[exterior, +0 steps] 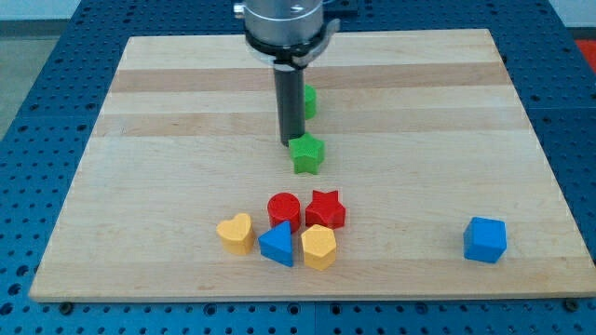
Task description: Push the green star into the red star
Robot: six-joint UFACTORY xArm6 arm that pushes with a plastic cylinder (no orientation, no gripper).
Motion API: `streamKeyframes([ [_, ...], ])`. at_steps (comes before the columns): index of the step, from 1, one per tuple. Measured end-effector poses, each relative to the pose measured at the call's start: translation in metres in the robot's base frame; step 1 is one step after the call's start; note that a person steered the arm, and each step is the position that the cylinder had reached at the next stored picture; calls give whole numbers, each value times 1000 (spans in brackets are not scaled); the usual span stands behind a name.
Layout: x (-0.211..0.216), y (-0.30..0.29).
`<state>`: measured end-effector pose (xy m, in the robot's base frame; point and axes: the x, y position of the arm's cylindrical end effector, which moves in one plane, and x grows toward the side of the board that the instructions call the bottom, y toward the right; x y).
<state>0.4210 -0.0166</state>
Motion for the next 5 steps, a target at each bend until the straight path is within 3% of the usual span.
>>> streamKeyframes([
  [3,47,20],
  [5,26,25],
])
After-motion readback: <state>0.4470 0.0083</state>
